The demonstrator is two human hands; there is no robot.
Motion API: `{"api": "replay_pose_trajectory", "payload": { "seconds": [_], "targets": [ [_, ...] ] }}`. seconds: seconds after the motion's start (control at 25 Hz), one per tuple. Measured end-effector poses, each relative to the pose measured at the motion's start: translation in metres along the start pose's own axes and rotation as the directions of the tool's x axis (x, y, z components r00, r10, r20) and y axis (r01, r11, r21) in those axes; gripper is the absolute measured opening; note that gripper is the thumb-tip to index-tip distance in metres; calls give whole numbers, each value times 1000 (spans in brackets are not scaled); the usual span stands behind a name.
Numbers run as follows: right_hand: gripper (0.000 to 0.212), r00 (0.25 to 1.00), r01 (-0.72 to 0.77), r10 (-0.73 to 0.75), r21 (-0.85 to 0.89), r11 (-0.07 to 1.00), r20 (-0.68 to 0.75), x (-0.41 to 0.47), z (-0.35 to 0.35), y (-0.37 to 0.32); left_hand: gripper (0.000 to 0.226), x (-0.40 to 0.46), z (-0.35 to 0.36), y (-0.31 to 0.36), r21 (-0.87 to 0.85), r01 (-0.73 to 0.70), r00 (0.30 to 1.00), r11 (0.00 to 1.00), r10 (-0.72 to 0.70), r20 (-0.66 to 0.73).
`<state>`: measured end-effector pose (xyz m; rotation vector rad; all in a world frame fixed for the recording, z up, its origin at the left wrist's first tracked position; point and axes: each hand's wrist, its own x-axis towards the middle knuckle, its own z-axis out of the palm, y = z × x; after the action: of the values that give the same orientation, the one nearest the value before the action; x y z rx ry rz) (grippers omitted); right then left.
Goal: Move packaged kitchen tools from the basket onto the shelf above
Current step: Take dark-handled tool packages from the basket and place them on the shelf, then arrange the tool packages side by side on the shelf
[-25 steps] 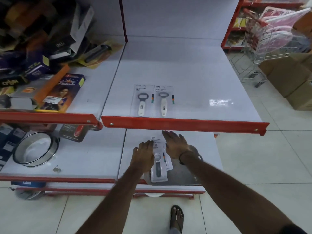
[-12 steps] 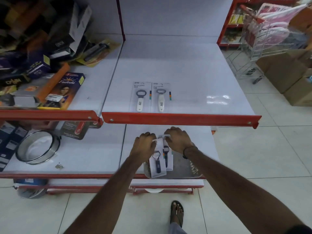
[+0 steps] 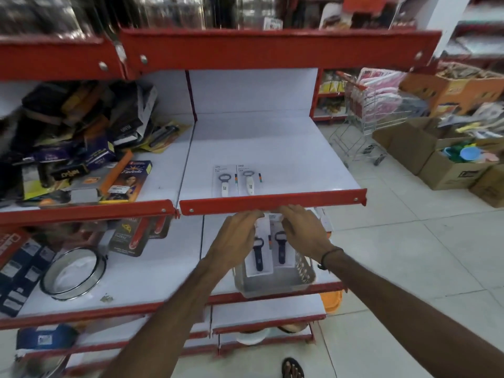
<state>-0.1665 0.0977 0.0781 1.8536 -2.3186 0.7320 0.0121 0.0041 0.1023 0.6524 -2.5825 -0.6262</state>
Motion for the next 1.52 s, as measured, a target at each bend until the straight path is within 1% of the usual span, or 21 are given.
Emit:
{"api": "replay_pose_trajectory", "payload": {
  "seconds": [0.12,0.24,0.36,0.44,0.6,0.68,0.76,0.84,0.92,1.0,1.08,1.12,1.16,1.24,1.32,1.36,1.44,1.48,1.52],
  "targets": [
    [33,991,55,-57,-20,998,-122,21,-54,-12,37,31,-41,24,19,-66,982,998,68,-179],
    [28,973,36,-42,-33,999,-229,54,-101,-14,31,77,-72,35,-64,-68,961,996,48,-271],
    [26,950,-16,19,11,1000,-311,89,-133,-2,32,130,-88,33,-169,-25,962,985,-22,-273],
    [28,951,-78,83,27,997,-299,112,-143,15,33,166,-87,30,-171,20,968,985,-62,-243],
    [31,956,-198,208,67,978,-207,154,-139,56,34,226,-68,21,-256,135,967,957,-184,-175],
    [31,958,-234,239,50,971,-159,170,-128,74,34,243,-51,10,-265,183,967,947,-222,-126],
    [30,966,-244,242,-16,970,-89,181,-110,93,34,252,-30,-4,-214,236,965,948,-255,-64],
    [30,967,-255,256,-42,966,-5,183,-90,108,36,256,-11,-16,-124,285,958,951,-285,19],
    [31,963,-254,258,-55,966,77,179,-73,120,40,257,2,-24,-17,271,955,962,-267,131],
    [34,965,-209,229,-155,966,129,173,-61,127,43,254,3,-32,93,213,953,973,-228,200],
    [38,972,-162,200,-270,949,120,169,-56,128,45,248,-9,-45,112,184,956,977,-204,210],
    [42,974,-149,189,-278,949,123,170,-55,125,45,243,-20,-54,94,188,955,978,-205,214],
    [45,973,-138,178,-247,959,147,172,-55,120,45,238,-33,-64,83,199,952,976,-213,220],
    [51,964,-105,126,-103,989,234,177,-52,97,45,219,-60,-85,118,242,936,963,-263,233],
    [61,932,-90,80,14,996,354,183,-46,71,46,201,-76,-99,178,280,910,943,-319,263],
    [68,901,-88,63,39,995,429,186,-41,57,48,191,-80,-103,195,298,896,934,-344,281],
    [78,822,-68,45,19,998,568,187,-31,34,54,171,-81,-105,194,325,866,925,-374,331],
    [80,790,-51,36,6,999,612,187,-26,26,56,162,-81,-106,200,326,855,924,-378,354],
    [80,776,-47,30,10,999,630,186,-24,22,58,156,-79,-107,219,313,851,924,-375,368]
  ]
}}
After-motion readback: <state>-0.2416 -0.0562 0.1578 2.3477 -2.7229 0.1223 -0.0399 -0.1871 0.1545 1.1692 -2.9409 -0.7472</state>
